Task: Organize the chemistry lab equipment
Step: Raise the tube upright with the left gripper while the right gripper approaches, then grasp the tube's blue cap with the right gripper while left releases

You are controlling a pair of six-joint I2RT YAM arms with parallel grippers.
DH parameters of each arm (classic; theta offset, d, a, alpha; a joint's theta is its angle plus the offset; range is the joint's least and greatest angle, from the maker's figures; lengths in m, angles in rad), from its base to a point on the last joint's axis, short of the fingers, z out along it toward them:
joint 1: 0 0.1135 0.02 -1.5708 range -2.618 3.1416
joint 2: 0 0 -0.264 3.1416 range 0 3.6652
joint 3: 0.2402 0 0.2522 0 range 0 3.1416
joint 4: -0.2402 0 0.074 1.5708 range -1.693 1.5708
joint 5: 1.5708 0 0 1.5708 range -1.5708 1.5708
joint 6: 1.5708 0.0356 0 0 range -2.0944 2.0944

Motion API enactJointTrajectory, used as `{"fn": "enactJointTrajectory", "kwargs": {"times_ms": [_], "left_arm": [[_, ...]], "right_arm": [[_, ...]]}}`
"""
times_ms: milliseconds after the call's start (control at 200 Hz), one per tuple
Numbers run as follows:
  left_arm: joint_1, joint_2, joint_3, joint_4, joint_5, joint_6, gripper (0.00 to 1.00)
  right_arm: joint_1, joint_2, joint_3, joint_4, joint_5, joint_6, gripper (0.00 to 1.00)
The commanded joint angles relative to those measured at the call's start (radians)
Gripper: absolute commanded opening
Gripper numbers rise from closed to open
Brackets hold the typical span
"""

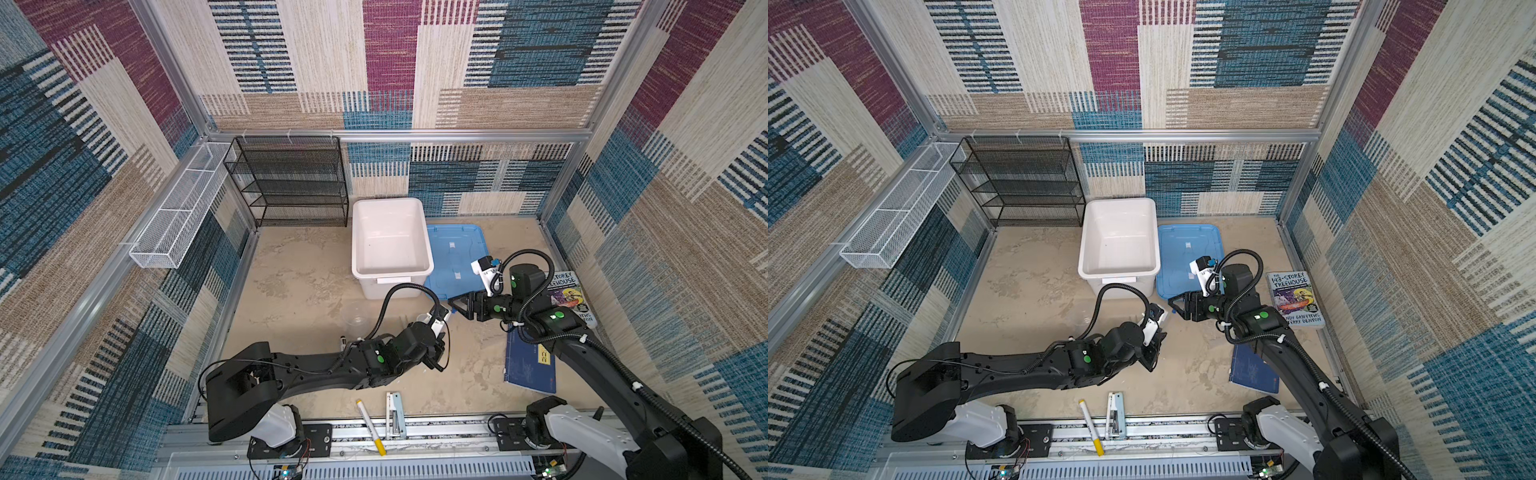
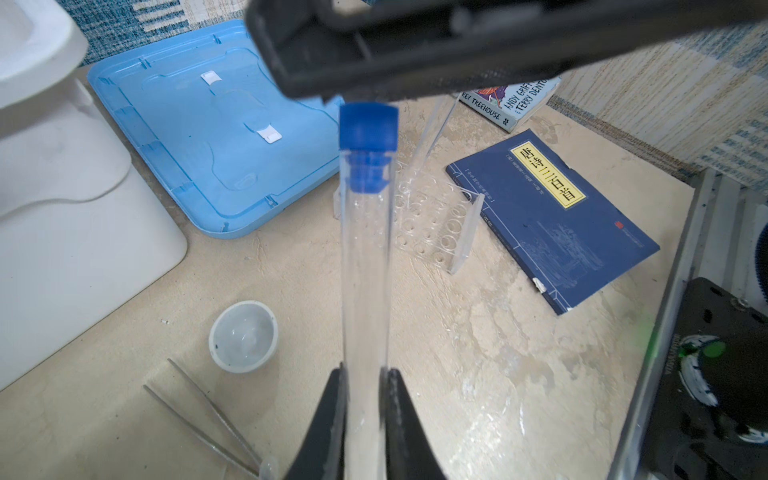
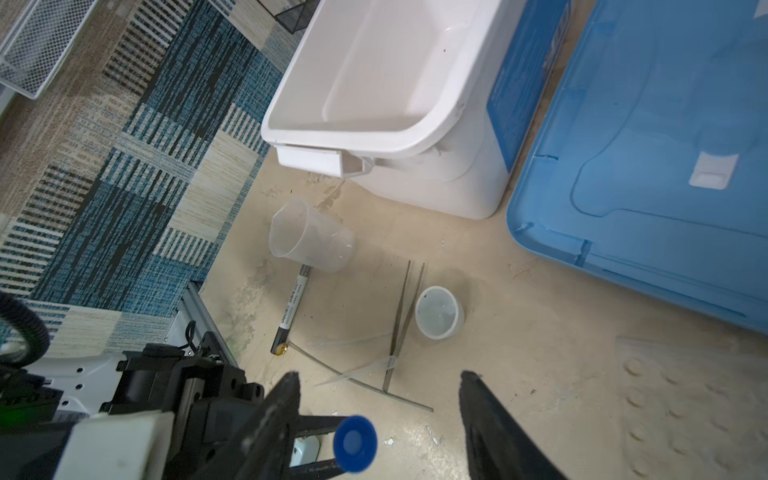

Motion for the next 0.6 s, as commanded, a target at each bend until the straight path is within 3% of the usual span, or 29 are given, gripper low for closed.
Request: {"fn": "enactJointTrajectory", "kwargs": {"times_ms": [0,260,596], "left_arm": [[0.001,0.0,0.009,0.032,-0.024,0.058,0.16],[0.001,-0.003,0.002,0.05,-0.021,0.063,0.16],[0.001,-0.001,0.004,0.055,-0.021,0.071,0.16]], "right_arm": [[0.007,-0.001,-0.009,0.063,-0.059,0.025,0.56],[0.013,0.001,-0.028,0.087,-0.094,0.033,0.38],[0.013,0.001,-0.049,0.098,-0.121,0.035,0.28]]}}
